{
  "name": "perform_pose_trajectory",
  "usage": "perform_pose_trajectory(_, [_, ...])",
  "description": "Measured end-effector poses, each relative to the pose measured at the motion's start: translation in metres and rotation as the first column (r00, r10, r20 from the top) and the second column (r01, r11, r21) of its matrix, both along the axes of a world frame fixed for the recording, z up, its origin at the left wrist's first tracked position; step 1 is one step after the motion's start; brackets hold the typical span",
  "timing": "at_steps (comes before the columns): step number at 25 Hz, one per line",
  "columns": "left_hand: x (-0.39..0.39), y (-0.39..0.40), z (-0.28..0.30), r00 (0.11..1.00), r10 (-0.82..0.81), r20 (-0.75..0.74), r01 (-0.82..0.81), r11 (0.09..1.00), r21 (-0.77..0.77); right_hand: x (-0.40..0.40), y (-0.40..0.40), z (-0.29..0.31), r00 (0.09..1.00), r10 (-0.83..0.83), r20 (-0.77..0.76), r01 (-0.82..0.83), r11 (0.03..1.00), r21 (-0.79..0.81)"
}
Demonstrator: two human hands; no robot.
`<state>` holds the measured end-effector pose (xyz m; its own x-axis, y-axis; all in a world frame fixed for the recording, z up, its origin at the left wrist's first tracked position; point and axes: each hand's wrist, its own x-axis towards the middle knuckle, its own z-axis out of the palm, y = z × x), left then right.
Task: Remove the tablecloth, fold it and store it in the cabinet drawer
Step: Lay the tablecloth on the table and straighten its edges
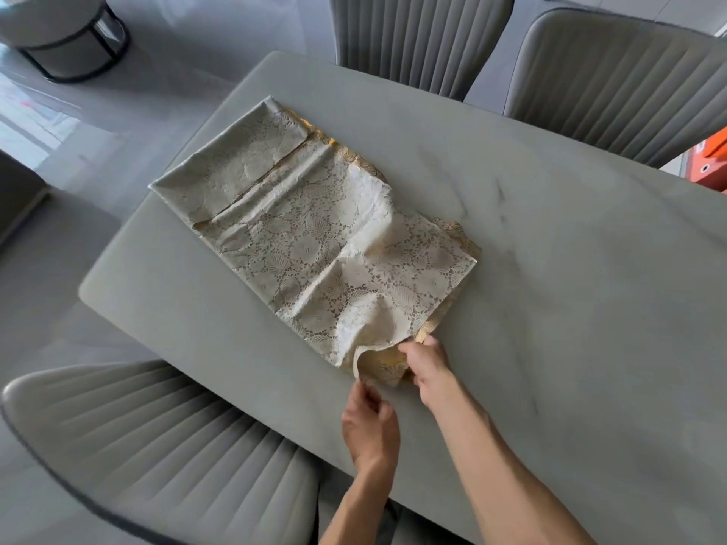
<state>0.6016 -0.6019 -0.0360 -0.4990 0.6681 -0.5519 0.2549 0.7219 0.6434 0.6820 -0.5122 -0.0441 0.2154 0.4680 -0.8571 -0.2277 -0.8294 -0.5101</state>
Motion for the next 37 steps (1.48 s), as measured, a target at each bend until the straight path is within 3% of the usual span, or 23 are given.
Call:
perform_pose_trajectory(4, [-0.016, -0.001, -0.009, 0.994, 0.105, -0.035, -0.107, 0.991, -0.078, 0.022, 0.001, -0.003, 0.988, -0.075, -0.132, 0.071, 0.997, -0.032])
perform_pose_trajectory(8, [-0.024, 0.011, -0.013, 0.987, -0.068, -0.145, 0.059, 0.996, -0.066, 0.018, -0.001, -0.01, 0.994, 0.033, -0.109, -0.038, 0.998, -0.053])
perform_pose_trajectory(11, [-0.026, 0.016, -0.015, 0.938, -0.207, -0.276, 0.203, 0.978, -0.044, 0.01, -0.008, -0.014, 0.994, 0.023, -0.109, -0.026, 0.999, -0.026])
perform_pose_trajectory(15, [-0.02, 0.008, -0.013, 0.909, -0.276, -0.313, 0.275, 0.96, -0.049, 0.002, -0.011, -0.016, 0.992, -0.116, -0.041, 0.115, 0.993, -0.008])
perform_pose_trajectory(18, [-0.018, -0.007, -0.017, 0.885, -0.358, -0.298, 0.324, 0.933, -0.159, -0.01, -0.008, -0.014, 0.924, -0.318, -0.211, 0.317, 0.948, -0.04])
perform_pose_trajectory(20, [-0.015, -0.013, -0.017, 0.909, -0.344, -0.235, 0.303, 0.933, -0.193, -0.019, -0.01, -0.013, 0.917, -0.32, -0.237, 0.322, 0.946, -0.03])
perform_pose_trajectory(23, [-0.015, -0.012, -0.017, 0.919, -0.319, -0.23, 0.283, 0.943, -0.178, -0.019, -0.016, -0.02, 0.987, -0.133, 0.089, 0.132, 0.991, 0.021])
perform_pose_trajectory(27, [-0.027, -0.007, -0.014, 0.945, -0.195, -0.263, 0.206, 0.978, 0.014, -0.001, -0.016, -0.021, 0.919, 0.087, 0.384, -0.089, 0.996, -0.013])
perform_pose_trajectory(30, [-0.029, 0.007, -0.013, 0.924, -0.255, -0.286, 0.285, 0.956, 0.067, 0.027, 0.005, -0.013, 0.822, -0.104, 0.56, 0.016, 0.987, 0.16])
perform_pose_trajectory(32, [-0.025, 0.015, -0.011, 0.882, -0.325, -0.341, 0.387, 0.913, 0.131, 0.049, 0.03, -0.013, 0.803, -0.149, 0.577, 0.024, 0.975, 0.219])
perform_pose_trajectory(34, [-0.021, 0.013, -0.01, 0.82, -0.43, -0.378, 0.512, 0.846, 0.149, 0.062, 0.049, -0.017, 0.84, -0.093, 0.534, 0.018, 0.989, 0.144])
perform_pose_trajectory(37, [-0.022, -0.002, -0.023, 0.688, -0.622, -0.374, 0.648, 0.759, -0.069, 0.063, 0.053, -0.028, 0.887, -0.146, 0.438, 0.125, 0.989, 0.076])
